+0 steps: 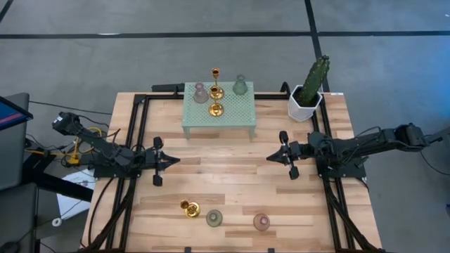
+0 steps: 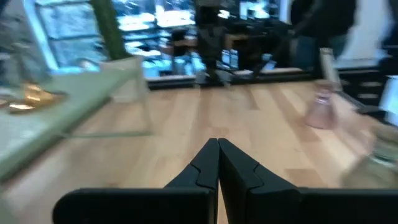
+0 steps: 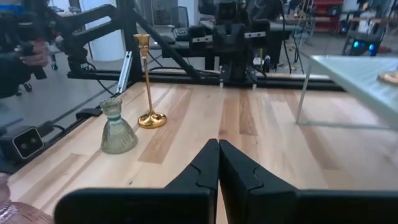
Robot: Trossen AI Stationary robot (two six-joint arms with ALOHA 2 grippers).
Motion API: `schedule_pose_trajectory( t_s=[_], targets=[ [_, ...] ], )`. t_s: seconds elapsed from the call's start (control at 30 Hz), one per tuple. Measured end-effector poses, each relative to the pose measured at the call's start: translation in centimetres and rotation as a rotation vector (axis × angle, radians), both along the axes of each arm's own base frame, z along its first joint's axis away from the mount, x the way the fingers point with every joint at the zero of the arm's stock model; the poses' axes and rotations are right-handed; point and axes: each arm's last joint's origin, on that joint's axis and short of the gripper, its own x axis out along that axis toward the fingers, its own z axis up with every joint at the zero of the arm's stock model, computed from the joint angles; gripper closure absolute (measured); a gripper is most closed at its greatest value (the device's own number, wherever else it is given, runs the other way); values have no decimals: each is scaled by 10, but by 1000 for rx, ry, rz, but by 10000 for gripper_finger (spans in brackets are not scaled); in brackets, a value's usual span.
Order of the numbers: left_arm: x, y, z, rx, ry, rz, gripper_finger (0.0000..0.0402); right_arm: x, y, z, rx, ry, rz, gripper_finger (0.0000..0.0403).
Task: Pick & Place candle stick holders
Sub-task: Put the pink glass candle holder on the shelf
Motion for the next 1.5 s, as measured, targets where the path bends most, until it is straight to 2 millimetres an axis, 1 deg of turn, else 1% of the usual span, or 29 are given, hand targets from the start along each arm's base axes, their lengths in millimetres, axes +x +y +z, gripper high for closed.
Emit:
schedule_pose_trajectory(
  t_s=[0.23, 0.43, 0.63, 0.93, 1.07, 1.17, 1.3, 1.37, 1.5],
  targets=[
    [6, -13, -11, 50, 103, -316, 396, -1, 0, -6, 7, 61, -1, 402],
    [9, -21, -21, -7, 206, -508, 396, -1, 0, -6, 6, 60, -2, 402],
    [12, -24, -29, -6, 277, -515, 396, 0, 0, -3, -17, 29, 1, 402],
    [15, -26, -28, -12, 264, -550, 396, 0, 0, -1, 86, 29, -12, 402],
    [15, -26, -27, -15, 251, -551, 396, 0, 0, -2, 94, 33, -9, 402],
    [15, -26, -26, -16, 249, -551, 396, 0, 4, -5, 124, 76, 18, 402],
    [15, -26, -26, -16, 249, -551, 396, -1, 13, -15, 167, 181, 119, 402],
    [15, -26, -26, -17, 243, -551, 396, -1, 18, -19, 183, 226, 142, 402],
    [15, -26, -24, -24, 220, -553, 396, -1, 26, -24, 182, 268, 187, 402]
  ],
)
